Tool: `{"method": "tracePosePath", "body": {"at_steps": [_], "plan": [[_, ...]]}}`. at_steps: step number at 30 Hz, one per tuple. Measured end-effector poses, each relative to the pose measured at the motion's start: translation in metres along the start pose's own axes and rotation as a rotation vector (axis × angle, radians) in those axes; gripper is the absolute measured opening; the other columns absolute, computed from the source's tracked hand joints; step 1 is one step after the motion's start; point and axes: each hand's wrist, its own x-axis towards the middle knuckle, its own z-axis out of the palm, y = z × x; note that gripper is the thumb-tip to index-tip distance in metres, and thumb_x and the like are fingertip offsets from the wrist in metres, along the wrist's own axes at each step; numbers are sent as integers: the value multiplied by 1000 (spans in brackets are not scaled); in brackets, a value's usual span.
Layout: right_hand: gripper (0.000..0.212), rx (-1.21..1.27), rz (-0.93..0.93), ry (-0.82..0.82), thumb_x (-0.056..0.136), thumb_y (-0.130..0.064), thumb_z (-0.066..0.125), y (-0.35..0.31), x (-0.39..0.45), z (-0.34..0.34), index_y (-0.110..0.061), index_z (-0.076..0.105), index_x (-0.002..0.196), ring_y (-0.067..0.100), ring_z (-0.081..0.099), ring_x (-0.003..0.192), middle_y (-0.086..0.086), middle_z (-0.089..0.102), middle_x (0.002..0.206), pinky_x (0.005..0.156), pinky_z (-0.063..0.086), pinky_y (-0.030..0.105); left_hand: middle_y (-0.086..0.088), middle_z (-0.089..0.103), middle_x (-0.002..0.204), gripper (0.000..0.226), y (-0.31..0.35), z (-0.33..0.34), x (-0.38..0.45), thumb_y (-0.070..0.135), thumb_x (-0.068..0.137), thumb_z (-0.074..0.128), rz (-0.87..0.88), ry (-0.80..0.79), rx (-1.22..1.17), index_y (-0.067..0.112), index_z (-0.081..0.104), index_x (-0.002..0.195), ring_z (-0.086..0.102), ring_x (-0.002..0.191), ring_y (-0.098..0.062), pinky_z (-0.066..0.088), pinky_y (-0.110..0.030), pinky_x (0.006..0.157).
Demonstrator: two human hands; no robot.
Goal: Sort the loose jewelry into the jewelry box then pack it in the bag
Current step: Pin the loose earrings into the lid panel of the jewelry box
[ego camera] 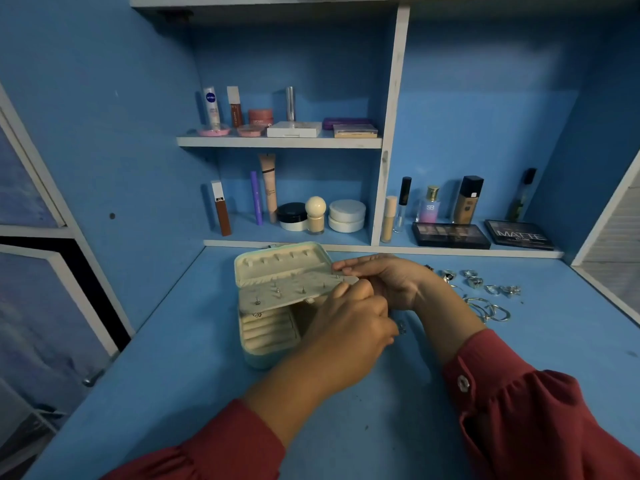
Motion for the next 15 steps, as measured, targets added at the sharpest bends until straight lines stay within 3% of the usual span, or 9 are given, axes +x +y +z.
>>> {"method": "tracePosePath", "body": {"at_steps": [4,9,15], "plan": [[21,30,-12,-14,76,0,60,-1,-4,2,-1,67,96,20,69,80,13,69,89,75,59,26,9,56,73,2,3,2,2,28,75,73,-8,-37,43,28,75,76,50,82,-19,28,-31,75],[17,49,-2,-12,86,3,53,-2,-5,3,0,65,98,18,70,78,11,71,85,69,58,25,10,54,74,17,6,5,2,22,66,82,-30,-124,88,29,72,78,49,82,-18,40,-33,75],[23,43,-8,-6,76,0,59,-2,-6,4,1,65,98,17,70,74,10,72,82,66,58,23,7,51,72,17,9,7,3,21,63,83,-14,-136,162,24,68,72,45,81,-18,32,-32,79]]}}
